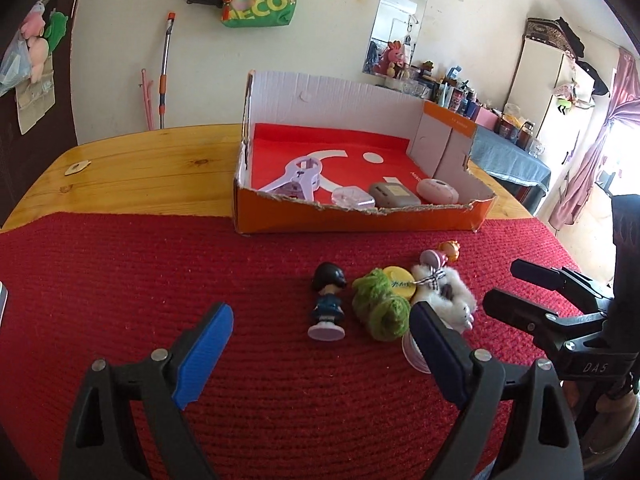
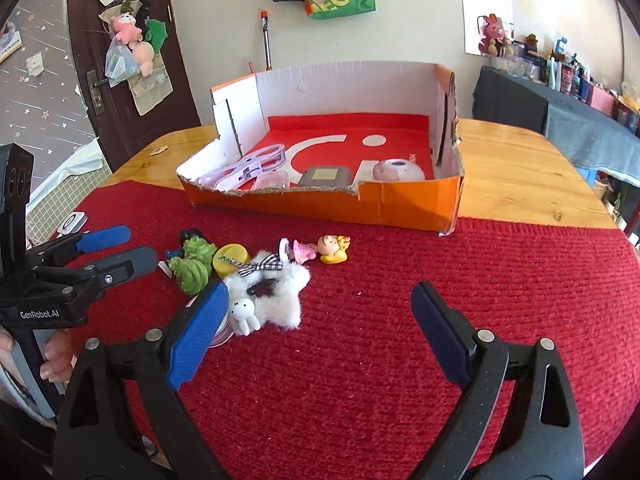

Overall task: Organize objects
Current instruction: 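Withdraw both tools from the box toward the remaining items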

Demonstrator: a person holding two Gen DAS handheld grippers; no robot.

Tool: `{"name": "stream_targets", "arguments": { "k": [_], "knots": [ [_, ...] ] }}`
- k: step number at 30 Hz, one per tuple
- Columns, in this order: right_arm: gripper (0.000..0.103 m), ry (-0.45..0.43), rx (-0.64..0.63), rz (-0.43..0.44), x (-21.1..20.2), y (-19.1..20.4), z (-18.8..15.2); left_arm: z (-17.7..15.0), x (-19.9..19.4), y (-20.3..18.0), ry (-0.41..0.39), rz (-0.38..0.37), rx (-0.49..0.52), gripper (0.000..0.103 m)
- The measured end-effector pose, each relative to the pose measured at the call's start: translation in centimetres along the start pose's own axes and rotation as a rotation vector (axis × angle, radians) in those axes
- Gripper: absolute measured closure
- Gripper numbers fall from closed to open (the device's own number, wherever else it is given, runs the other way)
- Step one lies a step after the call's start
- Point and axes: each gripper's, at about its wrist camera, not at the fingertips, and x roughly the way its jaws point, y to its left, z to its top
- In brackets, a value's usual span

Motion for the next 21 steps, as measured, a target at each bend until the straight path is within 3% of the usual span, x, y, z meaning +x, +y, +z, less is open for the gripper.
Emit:
{"name": "stream_targets", "arguments": {
  "k": [11, 21],
  "knots": [
    [0.009, 0.102, -0.038, 0.023, 2.4, 0.7, 0.2, -0.2, 0.8, 1.8, 0.063, 0.027, 0.009, 0.012],
    [0.008, 0.13, -0.044, -0.045, 2.8, -0.6, 0.0, 0.1, 1.7, 1.9, 0.103, 0.034, 0.057, 0.012]
  ]
}}
